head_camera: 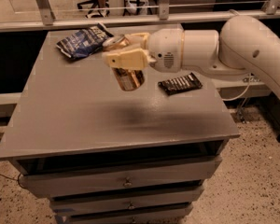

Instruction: Place orange can upright

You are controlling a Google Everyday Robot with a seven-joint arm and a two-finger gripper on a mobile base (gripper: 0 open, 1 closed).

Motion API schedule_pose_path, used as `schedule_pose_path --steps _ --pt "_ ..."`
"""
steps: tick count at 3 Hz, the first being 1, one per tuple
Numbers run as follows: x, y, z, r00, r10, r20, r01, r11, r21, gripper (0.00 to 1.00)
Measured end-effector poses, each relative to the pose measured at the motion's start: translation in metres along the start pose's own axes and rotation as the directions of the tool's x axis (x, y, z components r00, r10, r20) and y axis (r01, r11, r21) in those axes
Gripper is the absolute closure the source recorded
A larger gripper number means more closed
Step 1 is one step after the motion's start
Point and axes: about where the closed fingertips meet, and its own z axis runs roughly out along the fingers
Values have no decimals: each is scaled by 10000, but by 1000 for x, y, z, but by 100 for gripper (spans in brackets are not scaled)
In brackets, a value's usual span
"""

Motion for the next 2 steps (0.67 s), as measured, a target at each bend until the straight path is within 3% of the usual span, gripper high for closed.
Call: schedule_pose_path --steps 2 --pt "26 1 -6 9968 -518 604 546 9975 -457 100"
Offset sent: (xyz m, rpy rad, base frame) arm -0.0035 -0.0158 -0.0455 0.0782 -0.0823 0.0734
